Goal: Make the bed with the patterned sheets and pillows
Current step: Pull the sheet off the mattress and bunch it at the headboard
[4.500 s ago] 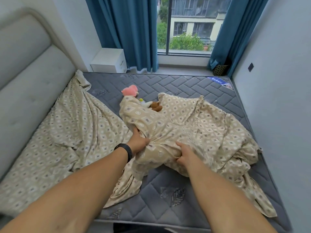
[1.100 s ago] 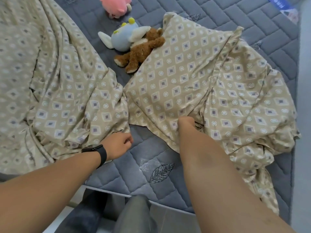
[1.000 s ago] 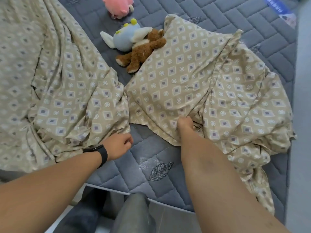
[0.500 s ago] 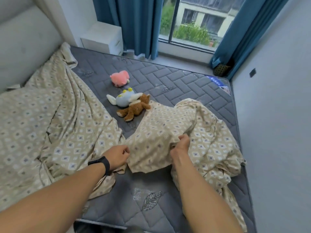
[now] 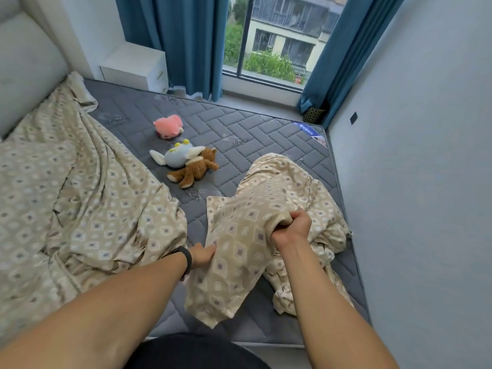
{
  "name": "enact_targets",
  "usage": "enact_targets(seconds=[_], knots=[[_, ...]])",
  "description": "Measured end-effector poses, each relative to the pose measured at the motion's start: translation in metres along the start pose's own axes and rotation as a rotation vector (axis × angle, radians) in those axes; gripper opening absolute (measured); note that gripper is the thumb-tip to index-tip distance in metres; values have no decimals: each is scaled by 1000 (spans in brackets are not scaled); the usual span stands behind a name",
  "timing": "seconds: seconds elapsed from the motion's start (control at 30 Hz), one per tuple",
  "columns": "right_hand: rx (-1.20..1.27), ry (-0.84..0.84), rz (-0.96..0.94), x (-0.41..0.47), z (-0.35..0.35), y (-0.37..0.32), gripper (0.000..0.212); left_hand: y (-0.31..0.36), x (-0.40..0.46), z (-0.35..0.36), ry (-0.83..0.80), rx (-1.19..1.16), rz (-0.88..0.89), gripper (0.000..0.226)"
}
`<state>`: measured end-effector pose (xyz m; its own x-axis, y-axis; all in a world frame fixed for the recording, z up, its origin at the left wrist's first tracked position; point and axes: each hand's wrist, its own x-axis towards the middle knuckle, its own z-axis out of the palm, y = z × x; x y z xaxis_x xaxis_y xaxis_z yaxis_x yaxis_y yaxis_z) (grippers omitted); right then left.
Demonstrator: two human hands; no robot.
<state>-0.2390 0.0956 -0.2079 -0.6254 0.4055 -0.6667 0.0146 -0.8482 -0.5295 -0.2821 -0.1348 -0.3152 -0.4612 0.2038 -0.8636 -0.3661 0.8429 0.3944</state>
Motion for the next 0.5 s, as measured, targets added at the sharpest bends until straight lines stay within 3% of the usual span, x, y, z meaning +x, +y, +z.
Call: enact_targets(seconds=[0.1,0.23,0.3,0.37,0.43,0.5], knots=[[33,-13,12,-6,-9,1,28,-13,-6,12,-106,-156,-116,102],[70,-5,4,-9,-24,-1,53,-30,5,21,-180,-320,-150,122],[52,48,-16,-6,-34,-4,56,-32,11,25,-156,-361,-151,130],[12,67,-4,-5,-43,-8,46,-32,13,28,-151,-410,-144,127],[-95,120,-23,-12,-46,-11,10,-27,8,29,-171,-412,-128,117],[-190,177,-71,-13,-47,-15,23,-22,4,29,-183,-433,-125,109]])
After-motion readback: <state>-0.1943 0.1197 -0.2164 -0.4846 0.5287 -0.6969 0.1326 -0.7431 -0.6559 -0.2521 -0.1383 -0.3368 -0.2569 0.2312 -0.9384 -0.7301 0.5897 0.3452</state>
